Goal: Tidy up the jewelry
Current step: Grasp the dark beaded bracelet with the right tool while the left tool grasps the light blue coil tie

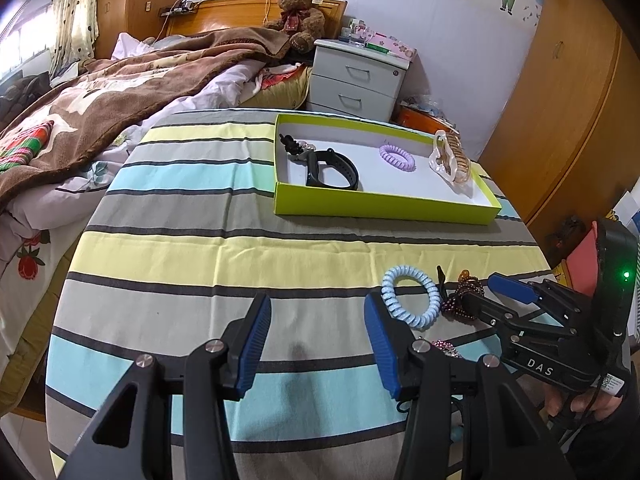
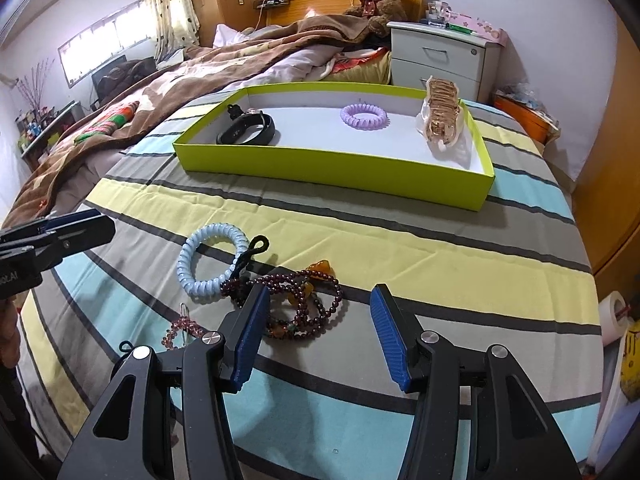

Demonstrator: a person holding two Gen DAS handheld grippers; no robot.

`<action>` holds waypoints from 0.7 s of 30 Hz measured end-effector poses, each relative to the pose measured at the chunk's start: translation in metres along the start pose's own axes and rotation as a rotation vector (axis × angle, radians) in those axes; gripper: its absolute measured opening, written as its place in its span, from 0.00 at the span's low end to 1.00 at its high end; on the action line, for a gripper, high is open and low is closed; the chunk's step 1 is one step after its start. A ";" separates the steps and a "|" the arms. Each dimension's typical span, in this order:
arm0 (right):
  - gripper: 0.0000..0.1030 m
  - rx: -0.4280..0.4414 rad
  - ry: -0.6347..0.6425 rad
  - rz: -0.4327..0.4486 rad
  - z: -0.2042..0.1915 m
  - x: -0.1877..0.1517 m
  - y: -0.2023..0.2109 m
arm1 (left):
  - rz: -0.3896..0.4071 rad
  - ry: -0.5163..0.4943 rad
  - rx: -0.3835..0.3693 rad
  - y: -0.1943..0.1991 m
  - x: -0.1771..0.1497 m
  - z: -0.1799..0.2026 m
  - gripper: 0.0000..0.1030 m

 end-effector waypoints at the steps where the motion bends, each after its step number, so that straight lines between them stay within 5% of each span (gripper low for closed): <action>1: 0.52 0.006 -0.004 0.000 0.000 0.000 0.000 | -0.002 0.001 0.002 -0.001 0.000 0.000 0.49; 4: 0.51 0.010 -0.001 0.000 0.000 0.001 0.000 | -0.004 0.000 0.002 -0.001 0.000 0.001 0.49; 9: 0.28 0.039 0.023 0.004 -0.008 0.001 0.001 | -0.007 -0.004 0.008 -0.003 0.000 0.004 0.49; 21: 0.07 0.012 0.041 0.006 -0.012 -0.001 0.002 | -0.017 -0.008 0.013 -0.004 -0.001 0.006 0.49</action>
Point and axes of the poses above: each gripper's, at about its wrist camera, not at the fingertips, and y roughly against the way its jaws point, z to its right, x to its top, the point moved 5 cm from there along -y, roughly the way its jaws point, and after that the axes turned 8 degrees about y, right-handed, at the moved point
